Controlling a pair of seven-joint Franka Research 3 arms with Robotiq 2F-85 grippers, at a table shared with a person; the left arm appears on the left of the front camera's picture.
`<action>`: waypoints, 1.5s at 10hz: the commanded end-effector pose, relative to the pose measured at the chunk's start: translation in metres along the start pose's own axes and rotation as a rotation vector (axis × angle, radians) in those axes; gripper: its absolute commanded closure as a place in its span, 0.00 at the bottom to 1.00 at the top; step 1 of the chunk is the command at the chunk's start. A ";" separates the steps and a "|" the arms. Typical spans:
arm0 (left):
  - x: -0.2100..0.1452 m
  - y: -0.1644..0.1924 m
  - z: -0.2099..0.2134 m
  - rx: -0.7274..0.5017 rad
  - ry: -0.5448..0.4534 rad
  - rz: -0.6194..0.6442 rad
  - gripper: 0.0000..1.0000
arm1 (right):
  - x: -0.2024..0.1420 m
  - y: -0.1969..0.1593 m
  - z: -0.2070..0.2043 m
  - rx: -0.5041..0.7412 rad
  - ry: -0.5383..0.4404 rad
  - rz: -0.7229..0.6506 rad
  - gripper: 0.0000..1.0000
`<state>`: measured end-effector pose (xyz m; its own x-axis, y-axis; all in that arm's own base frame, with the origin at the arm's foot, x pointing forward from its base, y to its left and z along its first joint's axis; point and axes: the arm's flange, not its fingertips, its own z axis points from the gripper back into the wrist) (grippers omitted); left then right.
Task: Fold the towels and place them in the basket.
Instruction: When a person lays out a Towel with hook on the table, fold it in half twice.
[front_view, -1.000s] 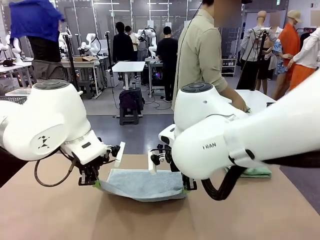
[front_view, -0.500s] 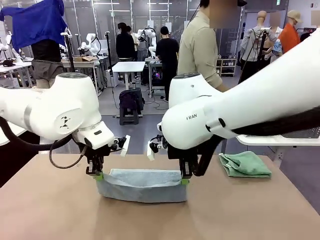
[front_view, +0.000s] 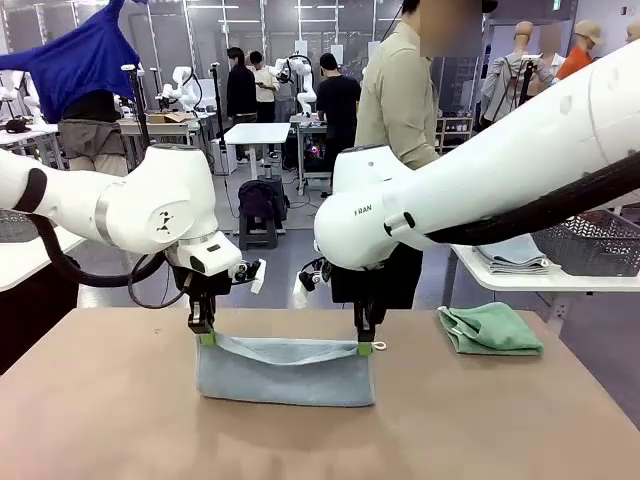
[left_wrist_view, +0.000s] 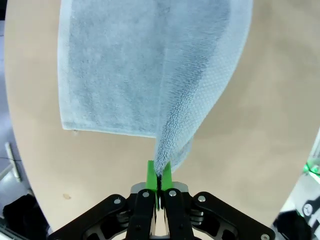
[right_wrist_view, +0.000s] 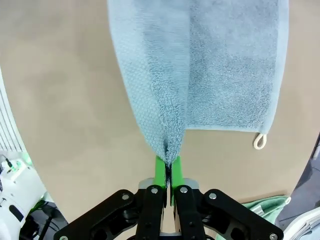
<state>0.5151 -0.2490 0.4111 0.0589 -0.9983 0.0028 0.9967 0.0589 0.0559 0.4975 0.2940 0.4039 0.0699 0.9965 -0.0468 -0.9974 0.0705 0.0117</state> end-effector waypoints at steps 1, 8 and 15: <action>0.005 0.019 0.000 -0.017 0.041 -0.029 0.97 | 0.008 -0.022 0.000 0.031 0.012 -0.001 0.95; 0.027 0.087 -0.026 -0.062 0.067 -0.013 0.97 | 0.008 -0.086 -0.023 0.130 0.023 -0.077 0.95; 0.034 0.114 -0.051 -0.091 0.076 0.002 0.97 | -0.004 -0.125 -0.041 0.136 0.012 -0.126 0.95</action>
<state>0.6264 -0.2739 0.3618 0.0508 -0.9977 -0.0443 0.9981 0.0523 -0.0317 0.6161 0.2778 0.3600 0.1714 0.9838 -0.0533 -0.9741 0.1773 0.1404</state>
